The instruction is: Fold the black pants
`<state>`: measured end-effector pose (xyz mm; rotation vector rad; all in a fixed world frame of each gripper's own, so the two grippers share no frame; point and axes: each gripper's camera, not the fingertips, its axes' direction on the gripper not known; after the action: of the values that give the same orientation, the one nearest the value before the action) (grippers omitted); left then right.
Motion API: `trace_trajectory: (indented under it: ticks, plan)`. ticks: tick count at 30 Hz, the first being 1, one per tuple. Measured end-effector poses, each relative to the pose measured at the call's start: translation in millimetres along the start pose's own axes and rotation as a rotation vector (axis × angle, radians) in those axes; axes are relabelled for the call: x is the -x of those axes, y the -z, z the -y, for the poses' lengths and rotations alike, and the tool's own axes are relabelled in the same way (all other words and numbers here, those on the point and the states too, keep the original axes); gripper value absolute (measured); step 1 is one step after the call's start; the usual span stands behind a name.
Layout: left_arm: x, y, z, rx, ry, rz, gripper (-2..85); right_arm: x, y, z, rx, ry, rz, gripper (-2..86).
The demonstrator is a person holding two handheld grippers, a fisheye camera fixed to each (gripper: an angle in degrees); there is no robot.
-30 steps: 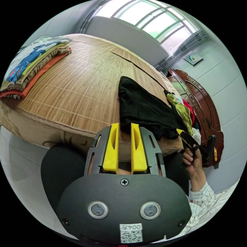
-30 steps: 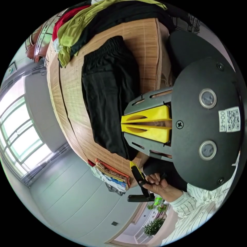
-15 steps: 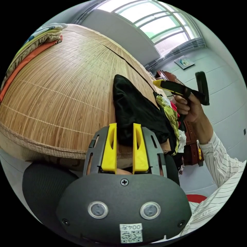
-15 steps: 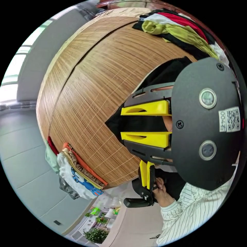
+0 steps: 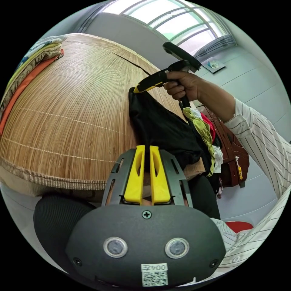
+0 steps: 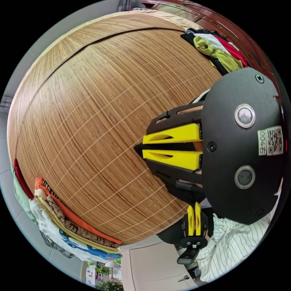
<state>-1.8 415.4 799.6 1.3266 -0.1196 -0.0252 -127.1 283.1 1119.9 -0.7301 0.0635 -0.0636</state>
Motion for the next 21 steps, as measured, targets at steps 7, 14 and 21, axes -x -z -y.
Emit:
trace_trajectory:
  ticks: [7, 14, 21]
  plan:
    - [-19, 8, -11, 0.038, -0.033, 0.049, 2.7, -9, -6, 3, -0.076, -0.166, -0.093, -0.6]
    - [-20, 21, -10, 0.01, -0.008, 0.023, 2.4, 2, 30, -65, -0.321, -0.157, -0.004, -0.7]
    - [-6, 55, -15, -0.106, 0.076, -0.02, 2.3, 40, 25, -221, -0.3, -0.098, 0.045, -0.6]
